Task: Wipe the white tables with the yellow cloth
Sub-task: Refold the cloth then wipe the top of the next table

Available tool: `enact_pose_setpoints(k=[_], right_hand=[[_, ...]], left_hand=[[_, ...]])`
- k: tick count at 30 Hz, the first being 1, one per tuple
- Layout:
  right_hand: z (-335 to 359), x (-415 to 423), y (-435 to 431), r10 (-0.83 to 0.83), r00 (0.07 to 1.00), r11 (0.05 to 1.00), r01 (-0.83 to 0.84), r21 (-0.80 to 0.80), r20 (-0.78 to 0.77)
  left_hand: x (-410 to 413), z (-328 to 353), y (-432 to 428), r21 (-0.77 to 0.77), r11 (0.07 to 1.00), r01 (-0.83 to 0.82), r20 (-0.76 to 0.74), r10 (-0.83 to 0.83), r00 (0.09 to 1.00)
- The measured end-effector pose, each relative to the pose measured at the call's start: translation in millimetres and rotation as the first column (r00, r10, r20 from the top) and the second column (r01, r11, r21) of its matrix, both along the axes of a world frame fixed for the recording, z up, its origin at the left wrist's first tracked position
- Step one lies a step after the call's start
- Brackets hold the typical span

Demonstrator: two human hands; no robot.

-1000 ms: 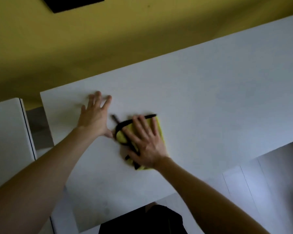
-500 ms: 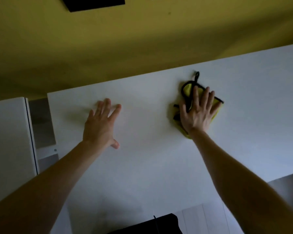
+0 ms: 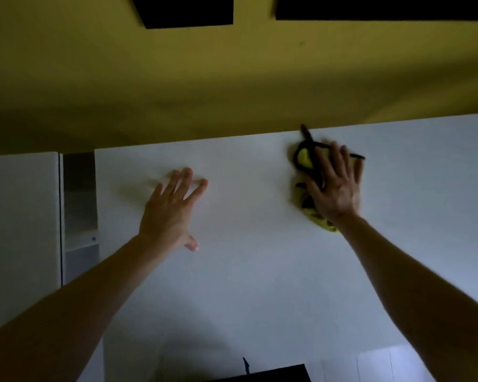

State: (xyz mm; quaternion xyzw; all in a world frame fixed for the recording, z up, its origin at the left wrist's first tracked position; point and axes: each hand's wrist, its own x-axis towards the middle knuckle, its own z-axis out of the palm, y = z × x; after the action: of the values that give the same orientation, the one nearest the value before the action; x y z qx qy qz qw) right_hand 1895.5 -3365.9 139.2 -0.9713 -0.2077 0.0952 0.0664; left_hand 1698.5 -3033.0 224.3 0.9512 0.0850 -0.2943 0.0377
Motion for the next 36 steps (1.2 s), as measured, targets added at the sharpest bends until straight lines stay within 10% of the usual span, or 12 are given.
enact_pose_setpoints(k=[5,11,15,26,36], right_hand=[[4,9,27,-0.234,0.972,0.970,0.235,-0.063,0.025],[12,-70,168,0.399,0.917,0.917,-0.399,0.023,0.000],[0,-45,146,0.503,0.864,0.862,-0.503,0.069,0.018],[-5,44,62,-0.181,0.983,0.983,0.181,-0.008,0.002],[8,-62,208,0.469,0.883,0.881,-0.466,0.083,-0.013]], left_hand=[[0,-1,-2,-0.007,0.999,-0.044,0.012,0.044,0.999],[-1,3,-5,-0.029,0.988,-0.152,0.027,0.153,0.988],[1,0,-10,-0.001,0.986,-0.167,0.017,0.167,0.986],[-4,-6,-4,-0.009,0.989,-0.145,0.029,0.145,0.989],[-24,15,-16,0.105,0.888,-0.449,-0.022,0.453,0.891]])
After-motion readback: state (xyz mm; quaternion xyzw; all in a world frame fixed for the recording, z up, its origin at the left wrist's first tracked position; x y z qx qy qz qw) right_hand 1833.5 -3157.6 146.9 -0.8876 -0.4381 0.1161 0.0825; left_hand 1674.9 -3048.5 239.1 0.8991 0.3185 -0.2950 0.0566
